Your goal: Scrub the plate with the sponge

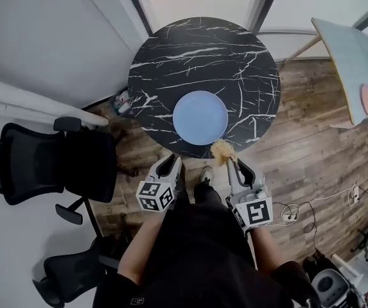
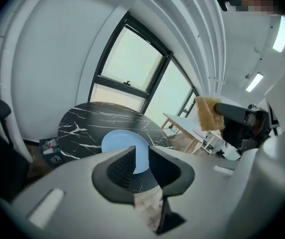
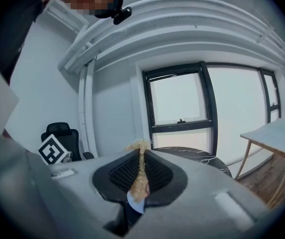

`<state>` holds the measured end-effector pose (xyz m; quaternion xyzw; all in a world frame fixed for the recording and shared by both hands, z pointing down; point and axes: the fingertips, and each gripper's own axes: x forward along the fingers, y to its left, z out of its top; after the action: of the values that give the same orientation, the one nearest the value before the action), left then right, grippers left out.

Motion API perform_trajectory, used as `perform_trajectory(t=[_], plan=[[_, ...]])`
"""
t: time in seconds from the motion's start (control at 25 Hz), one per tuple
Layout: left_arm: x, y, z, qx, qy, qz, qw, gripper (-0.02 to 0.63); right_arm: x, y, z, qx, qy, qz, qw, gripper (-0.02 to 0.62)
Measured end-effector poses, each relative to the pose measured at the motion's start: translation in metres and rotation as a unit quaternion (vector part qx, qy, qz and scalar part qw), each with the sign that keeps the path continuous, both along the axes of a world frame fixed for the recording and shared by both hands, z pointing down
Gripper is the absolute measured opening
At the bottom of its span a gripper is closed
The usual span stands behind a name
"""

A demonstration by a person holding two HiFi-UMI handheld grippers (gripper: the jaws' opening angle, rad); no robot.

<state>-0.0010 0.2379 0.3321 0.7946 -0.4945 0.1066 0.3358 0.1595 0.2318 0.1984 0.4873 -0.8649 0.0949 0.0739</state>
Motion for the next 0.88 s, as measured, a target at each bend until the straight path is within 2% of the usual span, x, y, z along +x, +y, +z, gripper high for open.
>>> perform_trajectory(t=[0.08, 0.2, 0.36, 0.48, 0.72, 0.88], plan=[[-0.008, -0.012, 0.021, -0.019, -0.013, 0.001, 0.9997, 0.109, -0.009, -0.007, 0.006, -0.006, 0.003, -0.010, 1.000, 0.025], [-0.015, -0.040, 0.055, -0.052, -0.011, 0.008, 0.9986, 0.150, -0.026, -0.027, 0.017, -0.004, 0.011, -0.022, 1.000, 0.025], [-0.021, -0.070, 0.093, -0.085, 0.011, -0.018, 0.9962, 0.137, -0.045, -0.050, 0.040, -0.023, 0.042, -0.023, 0.999, 0.025], [-0.021, -0.083, 0.126, -0.122, 0.013, -0.011, 0.9924, 0.152, -0.059, -0.068, 0.058, -0.044, 0.060, -0.022, 0.997, 0.025], [-0.021, -0.100, 0.178, -0.193, 0.031, -0.008, 0.9807, 0.193, -0.072, -0.095, 0.102, -0.069, 0.059, -0.014, 0.996, 0.026], [-0.017, -0.112, 0.191, -0.201, 0.043, 0.011, 0.9785, 0.166, -0.080, -0.109, 0.128, -0.078, 0.070, -0.016, 0.994, 0.025]])
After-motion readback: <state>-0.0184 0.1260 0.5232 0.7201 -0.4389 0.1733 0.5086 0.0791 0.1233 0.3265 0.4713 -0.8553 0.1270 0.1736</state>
